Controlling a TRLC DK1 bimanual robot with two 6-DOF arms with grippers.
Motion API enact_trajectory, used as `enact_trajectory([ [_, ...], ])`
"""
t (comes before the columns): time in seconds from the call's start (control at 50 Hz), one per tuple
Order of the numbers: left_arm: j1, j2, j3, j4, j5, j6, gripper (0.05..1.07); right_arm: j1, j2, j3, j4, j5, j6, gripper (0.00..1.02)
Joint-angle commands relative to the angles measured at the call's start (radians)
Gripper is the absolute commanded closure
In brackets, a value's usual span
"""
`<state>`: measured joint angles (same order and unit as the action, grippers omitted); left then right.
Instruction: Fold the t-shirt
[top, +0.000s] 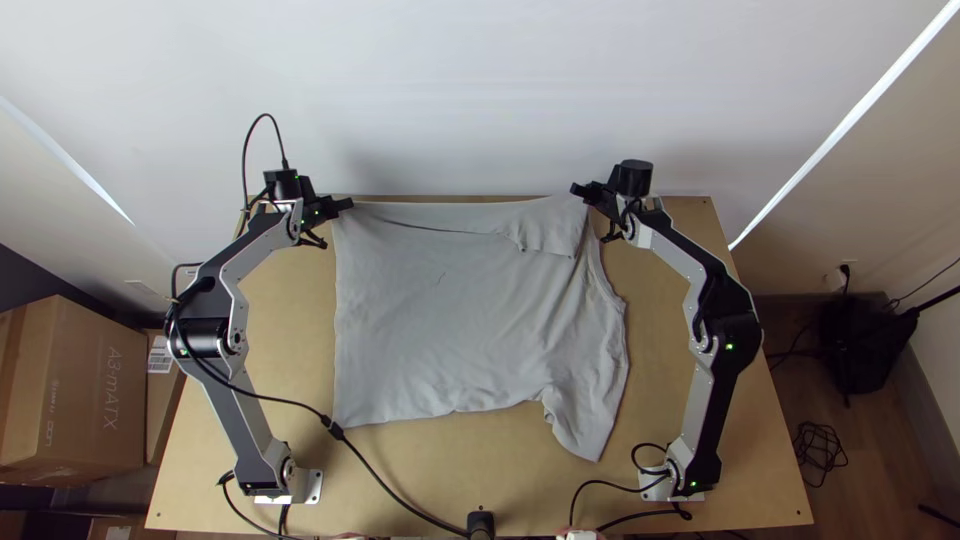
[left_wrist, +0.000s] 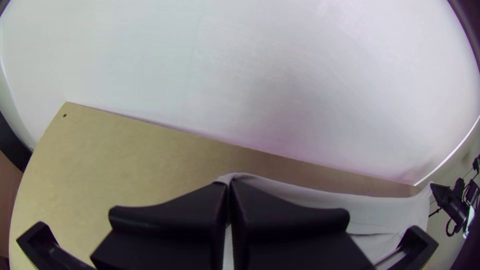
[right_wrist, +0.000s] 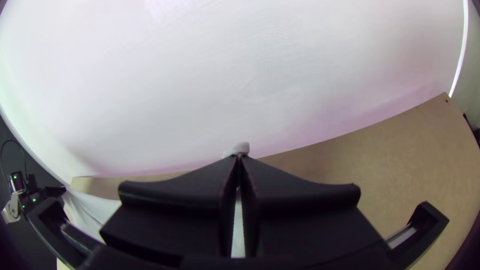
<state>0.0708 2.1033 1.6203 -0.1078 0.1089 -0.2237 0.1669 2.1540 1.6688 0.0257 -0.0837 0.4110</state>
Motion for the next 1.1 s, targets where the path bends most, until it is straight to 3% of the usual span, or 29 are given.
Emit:
enact_trajectory([
  [0.0, -0.016, 0.037, 0.070, -0.021, -0.012, 0.003, 0.69, -0.013, 0.056, 0.103, -0.058, 0.032, -0.003, 0.70],
  [0.04, -0.022, 0.043, 0.090, -0.049, -0.012, 0.003, 0.43, -0.013, 0.067, 0.129, -0.092, 0.035, -0.003, 0.50],
  [0.1, -0.028, 0.046, 0.131, -0.095, -0.012, 0.007, 0.10, -0.015, 0.070, 0.147, -0.119, 0.035, -0.005, 0.04],
  [0.12, -0.028, 0.044, 0.142, -0.098, -0.012, 0.004, 0.09, -0.015, 0.069, 0.151, -0.125, 0.036, -0.005, 0.02],
  [0.38, -0.005, -0.075, 0.248, -0.204, 0.044, -0.069, 0.09, -0.050, -0.106, 0.120, -0.187, 0.068, 0.011, 0.03],
  [0.58, -0.005, -0.213, 0.296, -0.426, 0.115, -0.077, 0.09, -0.084, -0.329, 0.100, -0.494, 0.056, 0.048, 0.03],
  [0.68, -0.016, -0.312, 0.247, -0.495, 0.114, -0.048, 0.09, -0.122, -0.453, 0.046, -0.644, -0.037, 0.043, 0.03],
  [0.74, -0.019, -0.387, 0.187, -0.500, 0.115, -0.048, 0.09, -0.155, -0.534, -0.018, -0.678, -0.082, 0.025, 0.03],
  [0.92, -0.023, -0.608, 0.001, -0.526, 0.120, -0.029, 0.09, -0.293, -0.767, -0.234, -0.724, -0.295, 0.012, 0.03],
  [1.08, -0.022, -0.789, -0.135, -0.576, 0.123, -0.012, 0.09, -0.382, -0.908, -0.359, -0.894, -0.375, -0.115, 0.04],
])
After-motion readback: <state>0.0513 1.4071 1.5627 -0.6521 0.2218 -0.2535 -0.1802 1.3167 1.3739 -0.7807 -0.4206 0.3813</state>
